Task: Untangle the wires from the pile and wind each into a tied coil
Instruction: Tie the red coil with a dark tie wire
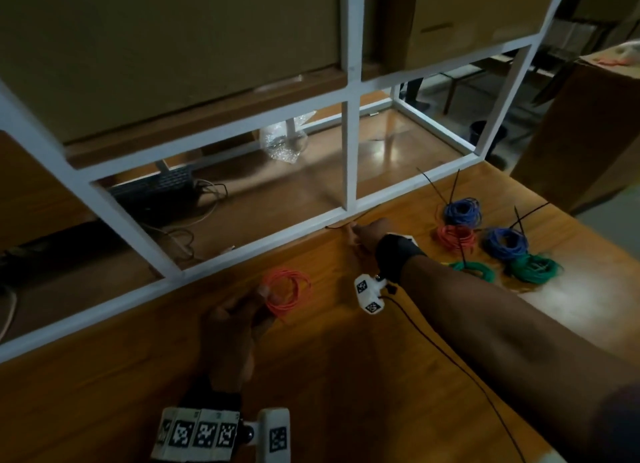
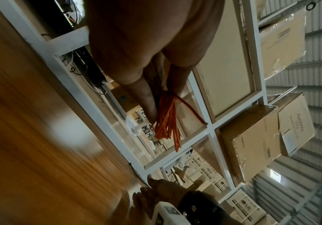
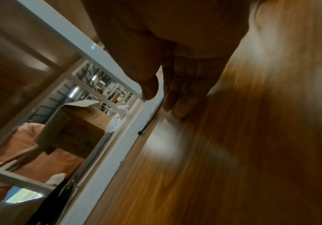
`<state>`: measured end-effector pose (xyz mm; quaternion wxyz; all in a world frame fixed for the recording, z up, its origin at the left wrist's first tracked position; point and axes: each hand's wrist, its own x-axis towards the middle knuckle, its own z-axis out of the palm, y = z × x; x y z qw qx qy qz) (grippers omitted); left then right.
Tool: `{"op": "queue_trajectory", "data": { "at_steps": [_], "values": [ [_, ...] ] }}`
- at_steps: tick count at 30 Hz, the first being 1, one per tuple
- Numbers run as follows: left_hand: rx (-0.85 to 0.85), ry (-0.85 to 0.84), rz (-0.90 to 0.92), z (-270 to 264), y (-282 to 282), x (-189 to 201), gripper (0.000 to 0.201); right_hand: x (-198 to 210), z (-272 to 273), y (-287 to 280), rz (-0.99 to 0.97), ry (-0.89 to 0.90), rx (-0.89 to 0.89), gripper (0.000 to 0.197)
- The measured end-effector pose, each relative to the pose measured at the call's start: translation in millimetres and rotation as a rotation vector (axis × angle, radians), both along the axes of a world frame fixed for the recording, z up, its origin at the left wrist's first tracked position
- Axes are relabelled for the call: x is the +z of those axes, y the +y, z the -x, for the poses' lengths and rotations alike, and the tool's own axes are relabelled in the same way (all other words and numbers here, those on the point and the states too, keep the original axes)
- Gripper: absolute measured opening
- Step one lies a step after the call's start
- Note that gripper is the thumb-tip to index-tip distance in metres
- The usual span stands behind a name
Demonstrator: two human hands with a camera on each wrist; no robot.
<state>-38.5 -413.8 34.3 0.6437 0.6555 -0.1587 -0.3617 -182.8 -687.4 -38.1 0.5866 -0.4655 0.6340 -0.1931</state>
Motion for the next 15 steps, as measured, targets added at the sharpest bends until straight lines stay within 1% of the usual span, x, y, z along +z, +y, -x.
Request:
{"op": "queue_trajectory", "data": {
  "at_steps": [1,2,4,6,7,8,10,11,15],
  "values": [
    [-0.002,-0.008,-0.004,1,-4,0,0.004,-10,-4,-8,-0.017,0.023,-0.008,0.046],
    [0.001,0.008,0.008,0,-8,-2,0.003,-18,-9,-17,-0.021,0.053,-0.011,0.049],
    [0.018,0.062,0.037,-2,-15,-3,0.009,-38,-19,-37,0.012,0.098,-0.008,0.052],
    [0.037,0.096,0.06,-6,-23,-6,0.016,-41,-31,-48,0.055,0.094,-0.023,0.053],
    [0.047,0.109,0.072,-8,-25,-7,0.019,-35,-36,-49,0.086,0.099,-0.04,0.051],
    [0.062,0.118,0.08,-10,-27,-10,0.021,-21,-39,-43,0.127,0.113,-0.042,0.045],
    [0.077,0.118,0.102,-14,-28,-15,0.018,-7,-41,-34,0.195,0.146,-0.025,0.031],
    [0.077,0.119,0.107,-15,-29,-17,0.018,-4,-42,-32,0.211,0.142,-0.024,0.027],
    [0.045,0.095,0.117,-20,-30,-25,0.017,-1,-38,-19,0.178,0.15,-0.036,0.009]
  ]
}}
